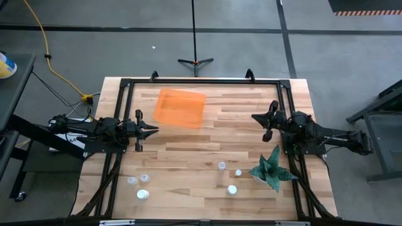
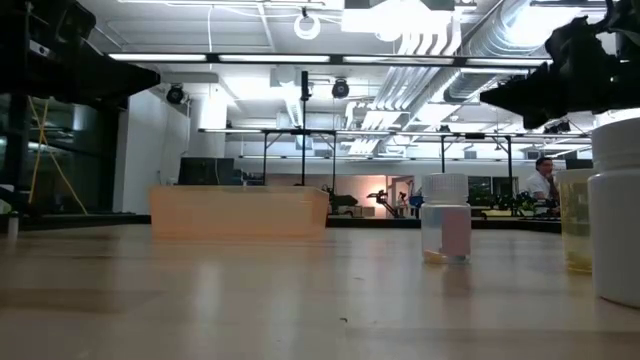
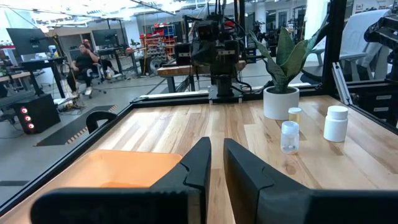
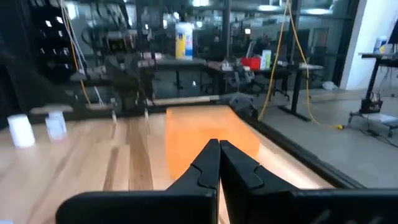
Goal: Pick and place pill bottles into a basket
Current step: Put the right transparent pill bottle into the orange bin
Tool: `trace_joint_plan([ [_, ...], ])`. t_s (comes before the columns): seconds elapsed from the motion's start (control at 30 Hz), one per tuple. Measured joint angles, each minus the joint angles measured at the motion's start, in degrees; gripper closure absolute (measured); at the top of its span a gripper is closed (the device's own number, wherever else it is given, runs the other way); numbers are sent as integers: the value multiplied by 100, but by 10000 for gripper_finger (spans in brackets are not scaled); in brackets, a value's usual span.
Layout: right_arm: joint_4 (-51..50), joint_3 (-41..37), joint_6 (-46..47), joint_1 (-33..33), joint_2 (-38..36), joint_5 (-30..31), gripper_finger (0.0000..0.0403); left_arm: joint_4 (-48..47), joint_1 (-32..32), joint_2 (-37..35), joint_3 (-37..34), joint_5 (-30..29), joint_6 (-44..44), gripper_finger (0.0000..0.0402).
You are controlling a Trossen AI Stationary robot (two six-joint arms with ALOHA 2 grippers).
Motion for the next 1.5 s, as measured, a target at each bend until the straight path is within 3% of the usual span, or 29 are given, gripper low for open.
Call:
trace_joint_plan([
  [0.2,1171,0,145,0,0,-342,374,0,2,0,2,0,-15,323],
  [0.5,1238,443,560,0,662,-320,215,0,0,2,2,0,-9,323],
  [0.67,1171,1212,382,1,1624,-886,163,0,0,2,2,0,-5,323],
  [0.8,930,1877,328,142,2490,-1156,159,0,2,0,2,-2,7,323],
  [1.0,-73,3062,-46,898,3639,-1170,164,0,0,0,0,-2,7,323],
  [1.2,-1243,4017,-242,1836,4437,37,163,20,0,0,2,-9,179,323],
  [1.5,-1814,4781,-202,2975,5472,251,166,28,0,0,2,-13,317,323],
])
